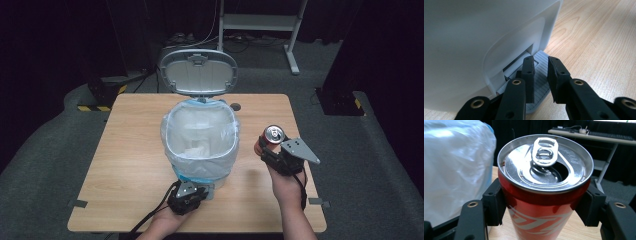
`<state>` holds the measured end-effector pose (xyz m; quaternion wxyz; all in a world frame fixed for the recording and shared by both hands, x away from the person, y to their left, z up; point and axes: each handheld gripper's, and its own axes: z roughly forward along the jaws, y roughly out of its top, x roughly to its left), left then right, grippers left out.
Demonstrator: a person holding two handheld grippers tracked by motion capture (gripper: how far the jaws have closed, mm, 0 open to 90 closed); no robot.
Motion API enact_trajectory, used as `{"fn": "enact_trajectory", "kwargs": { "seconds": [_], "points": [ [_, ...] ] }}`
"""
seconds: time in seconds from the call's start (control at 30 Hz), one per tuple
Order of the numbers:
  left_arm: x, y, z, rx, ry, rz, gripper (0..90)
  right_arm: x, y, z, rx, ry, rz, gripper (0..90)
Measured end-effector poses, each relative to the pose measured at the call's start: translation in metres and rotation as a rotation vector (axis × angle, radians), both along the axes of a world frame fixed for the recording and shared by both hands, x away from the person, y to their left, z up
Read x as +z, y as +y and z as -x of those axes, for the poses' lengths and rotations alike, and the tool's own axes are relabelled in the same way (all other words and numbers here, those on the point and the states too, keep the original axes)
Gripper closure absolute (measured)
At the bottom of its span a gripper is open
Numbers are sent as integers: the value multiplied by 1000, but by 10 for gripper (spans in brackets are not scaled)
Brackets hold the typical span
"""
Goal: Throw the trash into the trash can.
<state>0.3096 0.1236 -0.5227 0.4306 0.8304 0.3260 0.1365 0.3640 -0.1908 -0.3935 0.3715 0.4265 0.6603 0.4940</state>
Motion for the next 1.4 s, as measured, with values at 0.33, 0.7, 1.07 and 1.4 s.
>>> {"fn": "enact_trajectory", "kwargs": {
  "seconds": [0.33, 0.7, 1.07, 1.4],
  "points": [
    [0, 0, 0, 0, -2, -2, 755, 18, 5, 22, 12, -58, -18, 340],
    [0, 0, 0, 0, -3, -3, 754, 44, 9, 26, 6, -102, -41, 341],
    [0, -1, 0, 2, -6, -6, 749, 71, 17, 30, 19, -157, -39, 340],
    [0, -1, 1, 16, 2, -15, 745, 94, 30, 27, 37, -193, -35, 340]
  ]
}}
